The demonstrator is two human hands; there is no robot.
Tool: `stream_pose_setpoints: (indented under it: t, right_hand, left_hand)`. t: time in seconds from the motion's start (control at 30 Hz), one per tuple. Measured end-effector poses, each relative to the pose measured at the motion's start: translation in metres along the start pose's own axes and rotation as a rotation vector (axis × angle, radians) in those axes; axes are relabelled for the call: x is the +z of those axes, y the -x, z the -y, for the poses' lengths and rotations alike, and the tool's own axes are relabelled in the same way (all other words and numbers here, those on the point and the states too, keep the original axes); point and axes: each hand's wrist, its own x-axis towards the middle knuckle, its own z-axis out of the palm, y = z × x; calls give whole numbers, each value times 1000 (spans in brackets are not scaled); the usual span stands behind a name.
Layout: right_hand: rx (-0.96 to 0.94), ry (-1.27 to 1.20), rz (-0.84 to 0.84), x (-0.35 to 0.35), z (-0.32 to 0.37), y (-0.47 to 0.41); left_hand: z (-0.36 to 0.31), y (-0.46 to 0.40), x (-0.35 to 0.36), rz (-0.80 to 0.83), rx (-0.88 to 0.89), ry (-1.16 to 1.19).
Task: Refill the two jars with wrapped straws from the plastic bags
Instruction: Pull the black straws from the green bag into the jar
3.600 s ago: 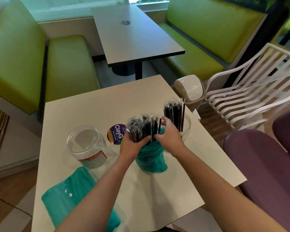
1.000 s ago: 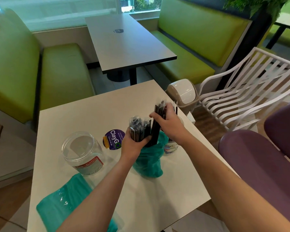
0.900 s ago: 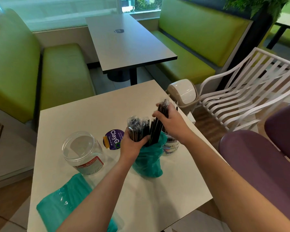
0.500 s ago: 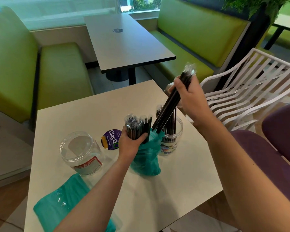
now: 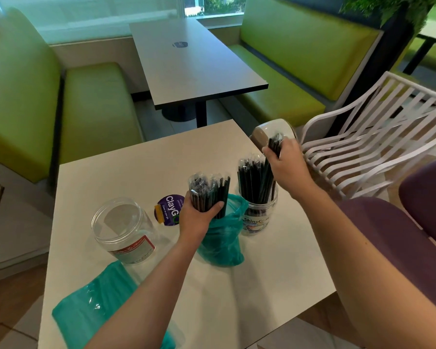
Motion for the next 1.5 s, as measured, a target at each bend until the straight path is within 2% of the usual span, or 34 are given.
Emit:
stream_pose_setpoints:
  t: [0.2, 0.43, 0.57, 0.67, 0.97, 1.17, 1.3, 1.5]
  right_hand:
    - [103, -3, 46, 30, -38, 7]
    - [182, -91, 137, 41, -42, 3]
    - [-19, 195, 49, 37, -37, -3]
    - [-144, 268, 93, 37, -29, -7]
    - [-202, 335, 259, 55, -26, -16]
    - [-253, 185, 283, 58, -27, -21]
    - [-256, 103, 181, 54, -30, -23]
    - [-241, 240, 209, 52, -39, -18]
  left_hand:
    - [-1, 3, -1, 3, -12, 6]
    - [-1, 3, -1, 0, -22, 8]
    - [0, 2, -4, -9, -28, -3]
    - [0, 1, -4, -16, -33, -6]
    - [0, -1, -5, -29, -21, -24]
    - [1, -2, -6, -27, -22, -28]
    - [2, -2, -5, -24, -16, -26]
    - [2, 1, -5, -18, -32, -30]
